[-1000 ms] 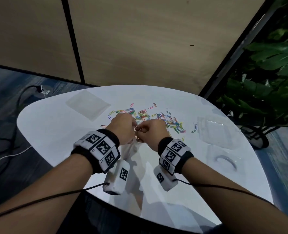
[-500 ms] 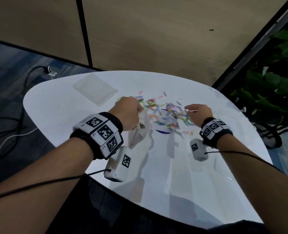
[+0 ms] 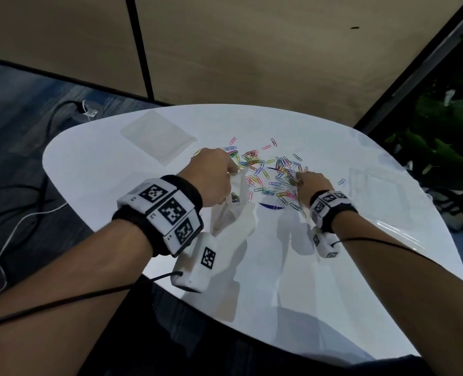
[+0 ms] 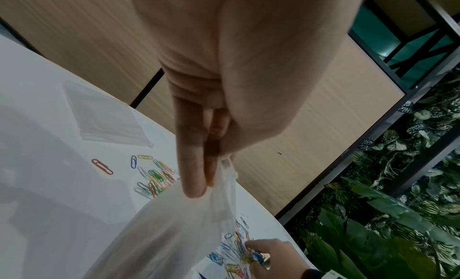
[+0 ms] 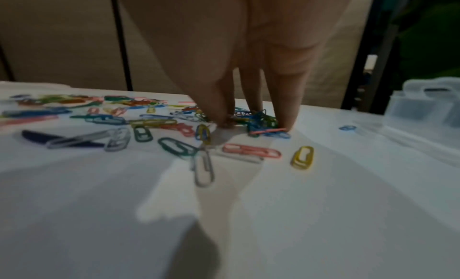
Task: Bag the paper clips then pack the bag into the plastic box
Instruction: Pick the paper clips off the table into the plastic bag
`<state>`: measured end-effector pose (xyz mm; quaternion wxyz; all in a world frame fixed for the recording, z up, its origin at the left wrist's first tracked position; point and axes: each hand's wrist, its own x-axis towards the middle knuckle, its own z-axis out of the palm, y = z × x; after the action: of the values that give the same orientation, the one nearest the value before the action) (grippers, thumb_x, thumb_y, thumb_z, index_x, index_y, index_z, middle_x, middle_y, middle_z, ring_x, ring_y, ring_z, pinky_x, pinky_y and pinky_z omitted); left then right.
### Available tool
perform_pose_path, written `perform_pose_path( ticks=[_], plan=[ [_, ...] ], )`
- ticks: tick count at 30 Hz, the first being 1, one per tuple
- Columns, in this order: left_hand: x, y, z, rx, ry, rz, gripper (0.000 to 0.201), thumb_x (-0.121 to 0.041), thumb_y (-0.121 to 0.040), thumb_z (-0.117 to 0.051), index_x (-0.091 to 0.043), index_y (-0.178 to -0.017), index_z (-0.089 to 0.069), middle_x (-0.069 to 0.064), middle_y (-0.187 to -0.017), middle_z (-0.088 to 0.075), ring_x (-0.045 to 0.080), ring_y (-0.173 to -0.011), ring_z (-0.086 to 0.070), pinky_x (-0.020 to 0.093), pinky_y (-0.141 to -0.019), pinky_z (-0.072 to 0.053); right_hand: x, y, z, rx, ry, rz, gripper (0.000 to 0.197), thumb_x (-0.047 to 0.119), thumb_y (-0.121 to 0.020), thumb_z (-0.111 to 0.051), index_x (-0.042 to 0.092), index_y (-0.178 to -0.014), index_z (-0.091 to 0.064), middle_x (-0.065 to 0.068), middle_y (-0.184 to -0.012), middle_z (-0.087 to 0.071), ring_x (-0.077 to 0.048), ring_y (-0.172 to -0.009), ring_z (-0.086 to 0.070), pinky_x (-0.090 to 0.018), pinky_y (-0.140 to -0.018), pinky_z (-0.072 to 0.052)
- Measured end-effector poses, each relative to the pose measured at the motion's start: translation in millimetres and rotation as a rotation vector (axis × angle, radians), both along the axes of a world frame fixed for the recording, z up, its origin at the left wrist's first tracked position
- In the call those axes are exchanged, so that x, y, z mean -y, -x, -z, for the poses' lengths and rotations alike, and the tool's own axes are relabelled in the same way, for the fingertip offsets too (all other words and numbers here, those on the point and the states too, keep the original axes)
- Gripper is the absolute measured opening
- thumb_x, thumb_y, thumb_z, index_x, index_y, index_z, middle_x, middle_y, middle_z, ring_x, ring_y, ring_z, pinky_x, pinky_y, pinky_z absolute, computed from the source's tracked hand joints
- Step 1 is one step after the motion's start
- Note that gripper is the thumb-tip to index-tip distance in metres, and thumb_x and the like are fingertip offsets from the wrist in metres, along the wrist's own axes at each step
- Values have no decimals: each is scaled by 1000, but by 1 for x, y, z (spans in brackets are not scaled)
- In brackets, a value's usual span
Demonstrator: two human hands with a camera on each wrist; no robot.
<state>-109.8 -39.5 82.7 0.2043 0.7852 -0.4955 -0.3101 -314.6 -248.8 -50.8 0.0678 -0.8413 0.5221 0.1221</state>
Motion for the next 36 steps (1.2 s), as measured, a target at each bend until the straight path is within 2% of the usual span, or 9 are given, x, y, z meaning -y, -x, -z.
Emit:
perform_pose_path(
  ticks=[3,6,8,11,15,21,27,32,36],
  plan=[
    [-1,0,0,15,-1,7,40,5,-93,-53,-10,-127,-68,15,-107,-72,32,-97,-73,41,-90,-61,-4,-2,-3,-39,88,-16,26,-3,-84,-51,10,-98,-70,-15,-101,-70,-32,-91,-66,-29,-74,-51],
    [0,1,0,23,-4,18,41,5,-92,-53,-10,-128,-67,16,-114,-71,32,-100,-71,40,-90,-61,4,10,-7,82,3,138,17,8,-83,-65,15,-91,-78,-9,-99,-75,-27,-93,-69,-29,-85,-56],
    [1,1,0,24,-11,29,42,6,-92,-53,-10,-129,-66,18,-117,-69,33,-102,-71,41,-91,-60,13,23,-10,363,-174,370,12,19,-79,-75,17,-90,-79,-6,-100,-76,-23,-95,-70,-34,-91,-56],
    [2,1,-2,12,-24,24,44,8,-91,-53,-10,-129,-66,19,-121,-67,35,-104,-70,42,-91,-60,8,29,-31,1024,-601,747,20,4,-86,-69,1,-106,-69,-14,-111,-69,-18,-89,-70,-26,-79,-60],
    [1,4,-1,8,-42,7,39,9,-90,-51,-6,-120,-70,19,-113,-68,36,-100,-71,43,-89,-61,-29,7,-76,1370,-898,796,21,-3,-87,-65,-8,-107,-66,-18,-113,-69,-19,-92,-71,-18,-69,-59],
    [0,10,-6,26,-41,11,26,9,-84,-52,-10,-86,-70,16,-95,-73,36,-89,-73,46,-81,-63,-105,-40,-114,1286,-1105,546,15,-6,-89,-61,-7,-103,-67,-12,-93,-73,-15,-83,-73,-17,-72,-57],
    [-1,10,-8,-18,-35,-12,29,2,-90,-57,-8,-112,-73,16,-103,-73,33,-94,-72,42,-87,-61,-137,-69,-110,1104,-852,425,30,-16,-84,-59,-12,-113,-63,-28,-98,-69,-23,-69,-70,-24,-69,-61],
    [-1,9,-9,-14,-31,0,32,3,-91,-55,-9,-114,-73,16,-107,-71,34,-96,-72,42,-88,-61,-129,-62,-114,711,-457,-55,26,9,-80,-74,15,-105,-75,2,-93,-76,-12,-78,-73,-28,-81,-59],
    [-1,9,-10,-8,-12,-3,36,3,-92,-49,-10,-116,-73,16,-111,-70,34,-98,-71,42,-90,-60,-116,-54,-117,934,-615,-11,20,-2,-86,-67,11,-98,-75,-7,-98,-75,-19,-83,-73,-30,-79,-59]
  ],
)
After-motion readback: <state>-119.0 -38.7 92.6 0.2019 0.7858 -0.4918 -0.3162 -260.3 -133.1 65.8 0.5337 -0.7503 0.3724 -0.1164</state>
